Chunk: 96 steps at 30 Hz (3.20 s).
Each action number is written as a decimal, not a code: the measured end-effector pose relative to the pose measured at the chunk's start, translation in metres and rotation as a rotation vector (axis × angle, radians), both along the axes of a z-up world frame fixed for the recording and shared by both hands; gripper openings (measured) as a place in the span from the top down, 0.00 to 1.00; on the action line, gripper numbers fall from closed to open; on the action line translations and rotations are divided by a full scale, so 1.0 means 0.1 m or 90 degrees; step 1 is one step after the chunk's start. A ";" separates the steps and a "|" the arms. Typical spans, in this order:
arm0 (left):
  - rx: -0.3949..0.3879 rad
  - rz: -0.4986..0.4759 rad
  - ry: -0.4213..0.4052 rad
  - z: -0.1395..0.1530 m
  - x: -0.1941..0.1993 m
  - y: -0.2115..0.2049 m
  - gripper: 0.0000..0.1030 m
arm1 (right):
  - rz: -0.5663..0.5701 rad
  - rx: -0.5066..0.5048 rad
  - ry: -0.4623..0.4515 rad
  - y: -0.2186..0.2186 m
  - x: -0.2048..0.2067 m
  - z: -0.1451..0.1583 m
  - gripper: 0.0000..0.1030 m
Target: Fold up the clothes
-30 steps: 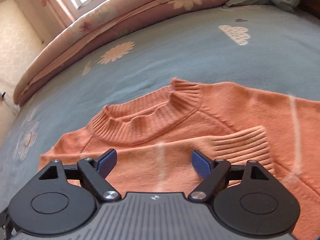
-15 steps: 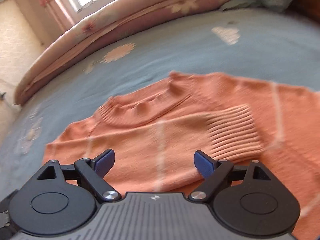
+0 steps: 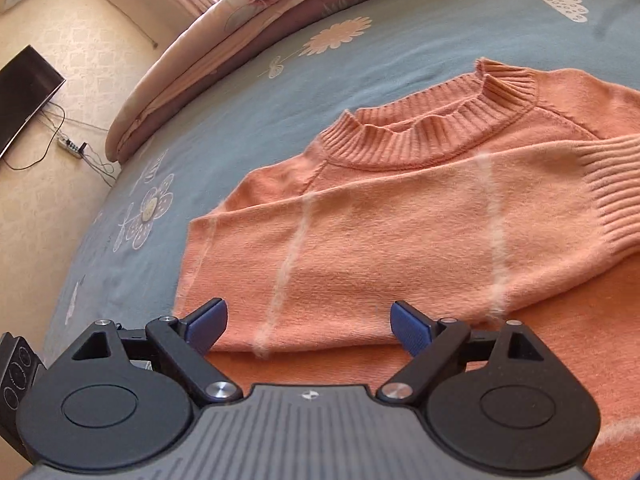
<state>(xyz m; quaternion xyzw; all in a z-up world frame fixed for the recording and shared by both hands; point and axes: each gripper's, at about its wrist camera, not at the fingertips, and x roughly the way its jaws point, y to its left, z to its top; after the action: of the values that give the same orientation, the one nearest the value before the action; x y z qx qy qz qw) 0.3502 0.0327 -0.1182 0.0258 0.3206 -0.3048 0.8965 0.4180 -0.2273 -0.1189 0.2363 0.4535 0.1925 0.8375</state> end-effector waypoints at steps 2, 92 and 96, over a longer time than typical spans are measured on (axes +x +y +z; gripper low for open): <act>-0.001 0.001 0.002 0.01 0.00 0.01 0.01 | -0.021 -0.010 -0.003 -0.09 -0.05 0.04 0.11; 0.072 -0.054 0.069 -0.13 -0.27 -0.73 0.01 | -0.337 0.018 0.040 -1.35 -3.22 -0.05 0.04; 0.091 -0.053 0.042 -0.16 -0.32 -0.77 0.01 | -0.331 0.010 0.008 -1.39 -3.19 0.02 0.04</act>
<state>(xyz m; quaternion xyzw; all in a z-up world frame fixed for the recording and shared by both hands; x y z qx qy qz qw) 0.3179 -0.0445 -0.1343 0.0929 0.3696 -0.3186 0.8679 0.0989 -0.3659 -0.1169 0.3529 0.3810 -0.0271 0.8541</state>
